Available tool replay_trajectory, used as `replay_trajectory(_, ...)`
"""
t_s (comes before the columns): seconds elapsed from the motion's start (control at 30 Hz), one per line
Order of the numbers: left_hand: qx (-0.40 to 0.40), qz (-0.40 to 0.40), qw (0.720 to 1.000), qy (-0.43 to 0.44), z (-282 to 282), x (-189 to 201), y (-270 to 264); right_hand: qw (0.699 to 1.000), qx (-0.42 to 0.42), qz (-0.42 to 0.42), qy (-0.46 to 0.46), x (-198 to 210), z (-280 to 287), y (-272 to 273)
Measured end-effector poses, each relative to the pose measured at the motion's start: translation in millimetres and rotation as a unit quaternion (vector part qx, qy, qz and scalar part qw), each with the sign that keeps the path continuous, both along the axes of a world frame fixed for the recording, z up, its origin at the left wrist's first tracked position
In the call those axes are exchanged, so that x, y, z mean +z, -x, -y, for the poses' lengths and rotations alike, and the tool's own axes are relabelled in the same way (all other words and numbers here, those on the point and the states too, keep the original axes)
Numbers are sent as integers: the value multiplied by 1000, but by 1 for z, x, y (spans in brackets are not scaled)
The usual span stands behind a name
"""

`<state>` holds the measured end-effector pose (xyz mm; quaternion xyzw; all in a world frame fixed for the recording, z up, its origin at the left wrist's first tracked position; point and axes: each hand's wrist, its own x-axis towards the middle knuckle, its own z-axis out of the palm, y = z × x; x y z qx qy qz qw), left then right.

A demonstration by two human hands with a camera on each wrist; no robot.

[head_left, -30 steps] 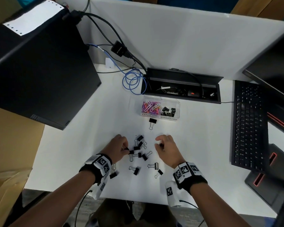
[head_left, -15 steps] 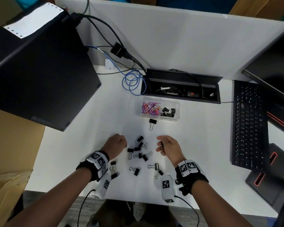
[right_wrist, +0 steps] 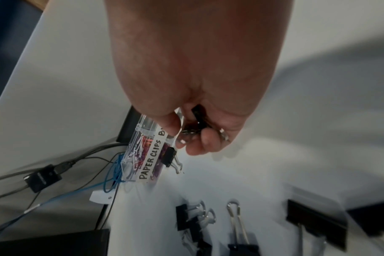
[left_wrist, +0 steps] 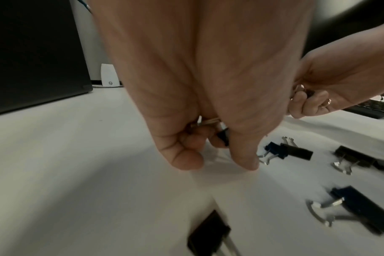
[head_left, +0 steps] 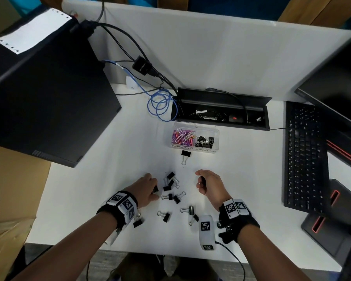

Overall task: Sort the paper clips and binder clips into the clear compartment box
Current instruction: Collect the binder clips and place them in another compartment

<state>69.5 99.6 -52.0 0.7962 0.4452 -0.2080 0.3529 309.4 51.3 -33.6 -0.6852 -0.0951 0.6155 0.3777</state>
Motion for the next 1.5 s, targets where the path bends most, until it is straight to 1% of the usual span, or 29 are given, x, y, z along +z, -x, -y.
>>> replay_trajectory(0.07, 42, 31, 998, 24, -4, 7, -5, 999, -31, -29, 1, 5, -3, -2)
replay_trajectory(0.17, 132, 102, 985, 47, -19, 30, -31, 993, -89, -77, -22, 18, -17, -7)
replay_trajectory(0.23, 182, 160, 968, 58, -38, 47, -60, 987, -117, -91, -55, 29, -33, -13)
replay_trajectory(0.27, 213, 194, 955, 65, -48, 57, -77, 985, -123, -93, -73, 34, -43, -16)
replay_trajectory(0.33, 256, 241, 934, 65, -67, 68, -110, 982, -120, -91, -112, 40, -62, -24)
replay_trajectory(0.4, 265, 247, 931, 50, -82, 75, -139, 986, -103, -53, -123, 43, -78, -31)
replay_trajectory(0.5, 251, 207, 945, 22, -92, 76, -163, 988, -104, -14, -115, 43, -92, -39)
replay_trajectory(0.6, 261, 210, 941, 43, -90, 73, -164, 988, -121, -20, -88, 50, -96, -42)
replay_trajectory(0.67, 254, 222, 941, 27, -86, 72, -153, 991, -109, -10, -81, 51, -95, -43)
replay_trajectory(0.73, 238, 232, 943, 7, -81, 68, -132, 991, -79, 26, -102, 44, -91, -41)
replay_trajectory(0.77, 219, 220, 951, 2, -79, 66, -117, 990, -52, 58, -117, 39, -89, -40)
replay_trajectory(0.8, 192, 196, 962, 0, -77, 63, -100, 986, 1, 116, -122, 36, -85, -38)
replay_trajectory(0.83, 155, 156, 976, 5, -74, 60, -83, 973, 70, 186, -122, 34, -82, -37)
replay_trajectory(0.87, 109, 104, 988, 16, -71, 58, -65, 951, 148, 245, -119, 35, -77, -34)
replay_trajectory(0.9, 63, 47, 996, 31, -68, 55, -48, 927, 221, 275, -128, 32, -72, -29)
replay_trajectory(0.97, -7, -39, 996, 80, -61, 50, -18, 887, 338, 279, -147, 26, -63, -17)
replay_trajectory(1.03, -54, -84, 987, 127, -52, 44, 4, 854, 408, 284, -153, 19, -57, -4)
replay_trajectory(1.07, -79, -95, 983, 135, -46, 40, 13, 839, 438, 283, -158, 16, -54, 1)
replay_trajectory(1.17, -146, -101, 978, 112, -20, 28, 34, 790, 520, 270, -178, 2, -48, 20)
replay_trajectory(1.27, -198, -84, 976, 38, 8, 17, 46, 737, 580, 291, -189, -12, -37, 41)
replay_trajectory(1.3, -197, -66, 978, 10, 14, 11, 49, 732, 580, 300, -196, -16, -35, 46)
replay_trajectory(1.33, -191, -44, 980, -13, 19, 6, 53, 737, 571, 307, -193, -17, -33, 49)
replay_trajectory(1.43, -136, 23, 990, -27, 20, -4, 59, 772, 522, 314, -183, -21, -32, 51)
replay_trajectory(1.5, -101, 51, 993, -34, 17, -3, 59, 790, 496, 312, -181, -21, -32, 49)
